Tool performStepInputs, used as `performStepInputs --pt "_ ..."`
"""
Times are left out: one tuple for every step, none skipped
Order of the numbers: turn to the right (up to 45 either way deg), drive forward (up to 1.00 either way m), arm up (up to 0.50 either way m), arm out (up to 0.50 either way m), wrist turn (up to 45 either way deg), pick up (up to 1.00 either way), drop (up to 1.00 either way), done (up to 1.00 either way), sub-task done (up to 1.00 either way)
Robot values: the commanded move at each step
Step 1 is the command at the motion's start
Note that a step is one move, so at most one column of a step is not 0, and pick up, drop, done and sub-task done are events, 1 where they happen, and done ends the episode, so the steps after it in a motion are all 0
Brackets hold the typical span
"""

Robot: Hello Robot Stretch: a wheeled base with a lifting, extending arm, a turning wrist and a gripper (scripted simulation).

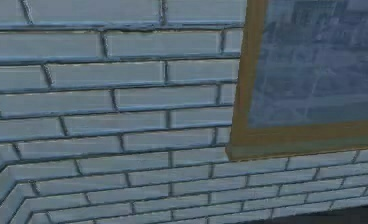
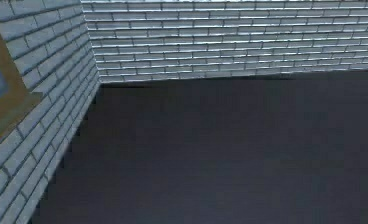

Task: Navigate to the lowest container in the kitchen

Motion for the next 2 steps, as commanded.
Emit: performStepInputs --pt "-45.0 0.00 0.00 0.00 0.0 0.00 0.00 0.00 0.00" --pt "-45.0 0.00 0.00 0.00 0.0 0.00 0.00 0.00 0.00"
